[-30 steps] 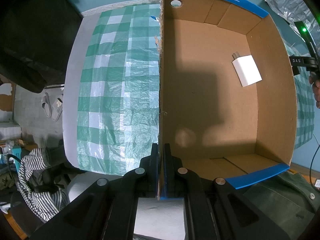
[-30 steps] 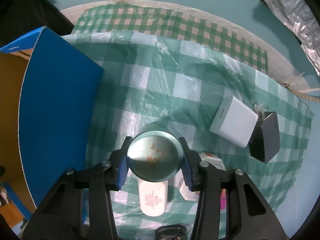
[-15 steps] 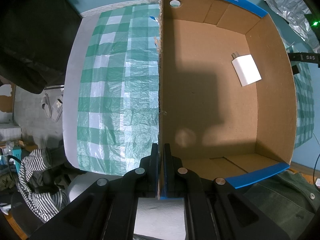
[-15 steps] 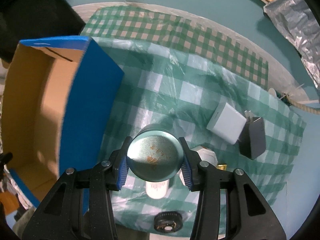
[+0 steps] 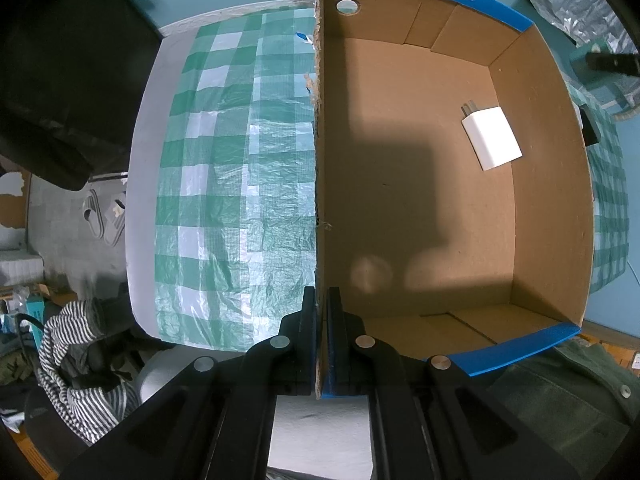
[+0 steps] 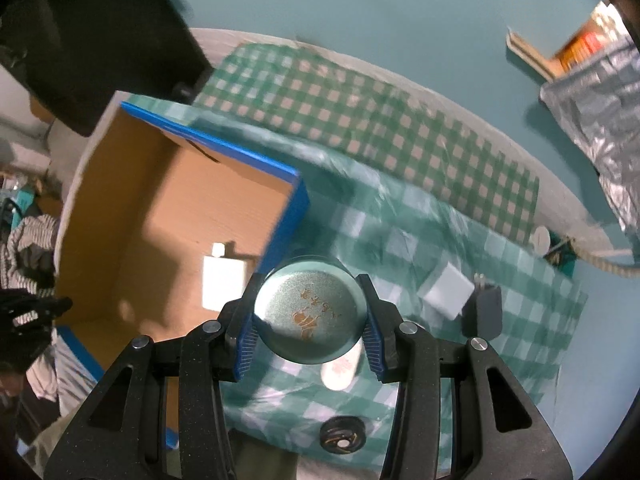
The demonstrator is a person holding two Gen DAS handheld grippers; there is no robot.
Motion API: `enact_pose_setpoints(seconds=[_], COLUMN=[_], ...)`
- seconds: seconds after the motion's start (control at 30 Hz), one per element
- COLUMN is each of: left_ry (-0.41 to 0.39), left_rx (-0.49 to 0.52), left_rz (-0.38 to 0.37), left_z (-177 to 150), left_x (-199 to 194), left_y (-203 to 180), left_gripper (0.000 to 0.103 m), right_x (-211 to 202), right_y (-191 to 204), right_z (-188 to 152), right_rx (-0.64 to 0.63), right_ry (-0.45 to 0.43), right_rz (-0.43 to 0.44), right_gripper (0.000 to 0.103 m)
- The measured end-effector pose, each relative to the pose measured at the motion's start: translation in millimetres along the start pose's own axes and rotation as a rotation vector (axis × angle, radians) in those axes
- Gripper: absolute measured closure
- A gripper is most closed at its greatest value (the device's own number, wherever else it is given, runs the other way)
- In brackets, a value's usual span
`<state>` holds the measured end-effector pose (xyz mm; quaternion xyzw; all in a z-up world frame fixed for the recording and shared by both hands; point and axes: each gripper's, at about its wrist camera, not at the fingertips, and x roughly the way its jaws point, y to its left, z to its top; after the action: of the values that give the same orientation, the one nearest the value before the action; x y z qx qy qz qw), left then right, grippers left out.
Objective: Organize rigid objects
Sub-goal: 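Lift the mint-green tin with the right tool and carry it over the box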
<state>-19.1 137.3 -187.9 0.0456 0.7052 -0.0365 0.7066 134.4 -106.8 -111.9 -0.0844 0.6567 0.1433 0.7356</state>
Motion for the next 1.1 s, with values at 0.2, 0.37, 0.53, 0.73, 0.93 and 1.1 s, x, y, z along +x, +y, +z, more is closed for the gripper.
enact_pose_setpoints(seconds=[0.2,0.37,0.53,0.73,0.93,1.1], left_ry=[0.0,-0.001,0.0,0.0,-0.001,0.0], left_rx=[-0.001,0.0,0.0,-0.001,-0.001,0.001], left_rz=[0.0,0.0,0.001,0.0,0.0,0.0], left_z=[0.6,0.5,0.8,0.8,0.8,1.0], left_x=[-0.2,-0.5,-0.6,-0.6,-0.7,-0.8], left_y=[-0.1,0.3,0.7,0.7,0.7,0.9], left_gripper=[0.099,0.099,0.099,0.099,0.099,0.099], right_x=[-3.2,6.0,21.3,41.9,64.7,80.1], right_y=[18.8,33.8,45.1,55.8,58.7,58.6], right_z=[12.9,21.4,28.0,33.4,34.9,33.3], right_rx=[-0.048,-0.078,-0.092,-0.105,-0.106,-0.102], right_ry=[-0.012,-0.005,0.018,0.046,0.069,0.087], right_rz=[0.017,0.028,0.036,0.036,0.028,0.02], right_gripper=[0.059,0.059,0.059,0.059,0.059,0.059])
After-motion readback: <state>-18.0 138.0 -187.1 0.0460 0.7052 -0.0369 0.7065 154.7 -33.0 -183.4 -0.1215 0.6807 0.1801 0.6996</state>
